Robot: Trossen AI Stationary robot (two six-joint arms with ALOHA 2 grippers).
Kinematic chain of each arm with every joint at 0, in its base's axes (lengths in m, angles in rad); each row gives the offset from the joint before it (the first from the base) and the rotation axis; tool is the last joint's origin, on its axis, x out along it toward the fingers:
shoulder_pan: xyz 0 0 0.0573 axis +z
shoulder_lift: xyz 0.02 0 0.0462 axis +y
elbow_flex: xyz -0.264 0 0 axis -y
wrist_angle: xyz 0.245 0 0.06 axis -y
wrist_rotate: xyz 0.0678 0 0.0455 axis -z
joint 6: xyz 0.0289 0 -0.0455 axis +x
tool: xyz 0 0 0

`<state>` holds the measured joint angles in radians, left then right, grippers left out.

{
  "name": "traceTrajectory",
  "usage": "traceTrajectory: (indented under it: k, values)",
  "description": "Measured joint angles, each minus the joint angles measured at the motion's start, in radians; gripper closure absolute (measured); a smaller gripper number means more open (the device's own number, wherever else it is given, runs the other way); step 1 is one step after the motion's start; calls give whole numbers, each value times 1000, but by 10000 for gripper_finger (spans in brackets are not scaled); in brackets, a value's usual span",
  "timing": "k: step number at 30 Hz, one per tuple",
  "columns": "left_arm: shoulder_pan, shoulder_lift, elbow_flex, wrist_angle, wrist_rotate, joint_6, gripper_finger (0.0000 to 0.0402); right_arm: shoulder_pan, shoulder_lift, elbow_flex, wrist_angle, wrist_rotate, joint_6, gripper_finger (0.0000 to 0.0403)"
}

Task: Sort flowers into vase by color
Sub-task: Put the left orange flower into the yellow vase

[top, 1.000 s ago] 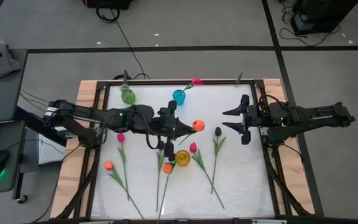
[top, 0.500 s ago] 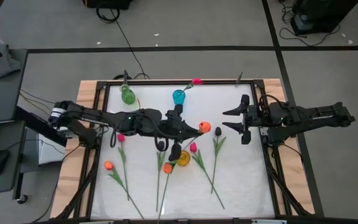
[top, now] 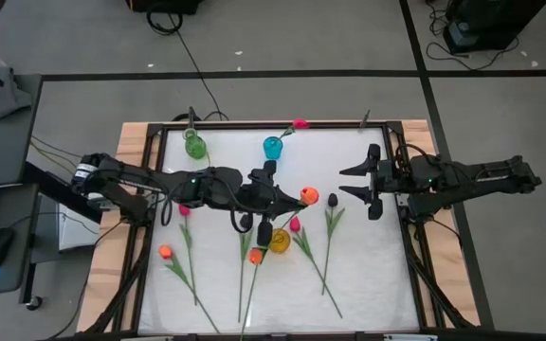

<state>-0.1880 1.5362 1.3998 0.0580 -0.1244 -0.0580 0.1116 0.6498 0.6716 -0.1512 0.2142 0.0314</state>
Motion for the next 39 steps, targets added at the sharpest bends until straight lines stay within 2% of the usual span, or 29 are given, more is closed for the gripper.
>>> traceTrajectory:
  k: [13, 39]
  values:
    - [7, -28, 1, -21, 15, -29, 401, 0, 0, 0, 0, 0, 0, 200]
    - [28, 80, 0, 24, 33, -46, 400, 0, 3, 0, 0, 0, 0, 200]
